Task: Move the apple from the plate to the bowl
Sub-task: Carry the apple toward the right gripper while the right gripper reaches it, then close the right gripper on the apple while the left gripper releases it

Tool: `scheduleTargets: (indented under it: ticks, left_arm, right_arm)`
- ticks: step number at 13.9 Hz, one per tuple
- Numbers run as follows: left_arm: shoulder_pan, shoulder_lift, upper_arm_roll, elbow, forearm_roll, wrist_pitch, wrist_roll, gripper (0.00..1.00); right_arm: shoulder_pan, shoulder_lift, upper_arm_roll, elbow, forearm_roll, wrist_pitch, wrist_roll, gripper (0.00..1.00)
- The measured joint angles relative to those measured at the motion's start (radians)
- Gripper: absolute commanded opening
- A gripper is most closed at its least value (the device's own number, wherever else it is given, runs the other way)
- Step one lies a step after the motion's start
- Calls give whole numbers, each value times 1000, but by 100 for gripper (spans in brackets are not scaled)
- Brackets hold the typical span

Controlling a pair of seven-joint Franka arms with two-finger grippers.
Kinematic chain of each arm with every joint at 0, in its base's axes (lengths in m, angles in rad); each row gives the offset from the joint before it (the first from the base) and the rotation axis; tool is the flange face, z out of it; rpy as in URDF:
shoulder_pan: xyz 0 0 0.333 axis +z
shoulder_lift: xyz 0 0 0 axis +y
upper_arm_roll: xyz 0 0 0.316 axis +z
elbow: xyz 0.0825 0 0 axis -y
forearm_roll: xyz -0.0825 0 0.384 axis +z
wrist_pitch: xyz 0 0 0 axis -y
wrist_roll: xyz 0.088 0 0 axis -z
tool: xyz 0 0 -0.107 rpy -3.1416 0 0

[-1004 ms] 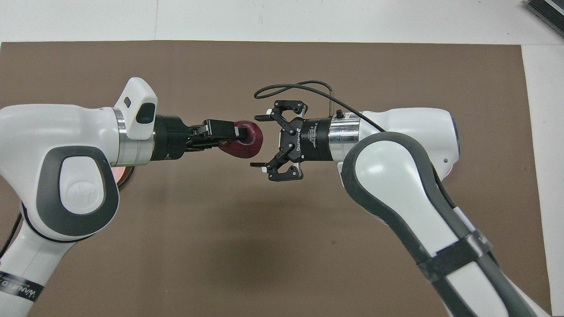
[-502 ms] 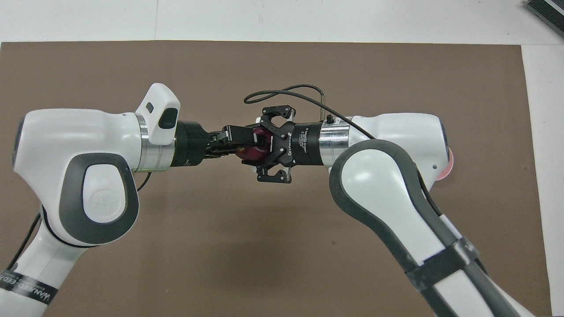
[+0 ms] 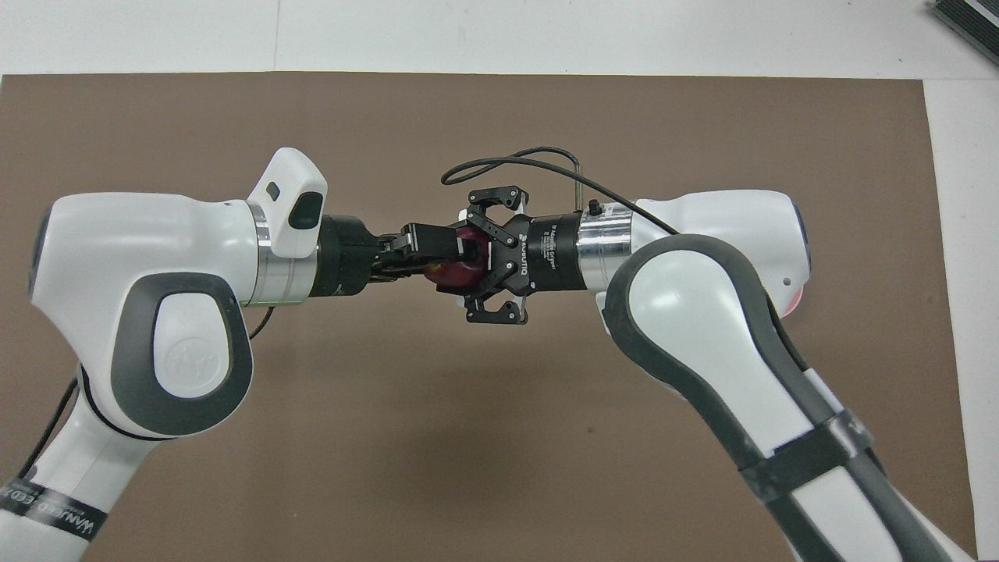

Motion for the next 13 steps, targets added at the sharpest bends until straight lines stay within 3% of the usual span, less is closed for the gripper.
scheduleTargets:
  ticks: [3, 5, 8, 10, 13]
  left_arm:
    - [0, 0, 7, 0, 2, -1, -1, 100]
    - [1, 0, 10, 0, 63, -1, -1, 100]
    - [0, 0, 8, 0, 355, -10, -4, 100]
    - [0, 0, 4, 0, 556, -45, -7, 100]
    - [2, -1, 14, 0, 713, -93, -9, 100]
  right_arm:
    - [-48, 0, -4, 0, -69, -84, -45, 0]
    - [-80, -2, -5, 2, -190, -154, -116, 0]
    - [-157, -20, -7, 3, -460, -306, -387, 0]
    - [-199, -24, -9, 1, -645, -342, -536, 0]
    - [-246, -24, -11, -11, -903, -345, -733, 0]
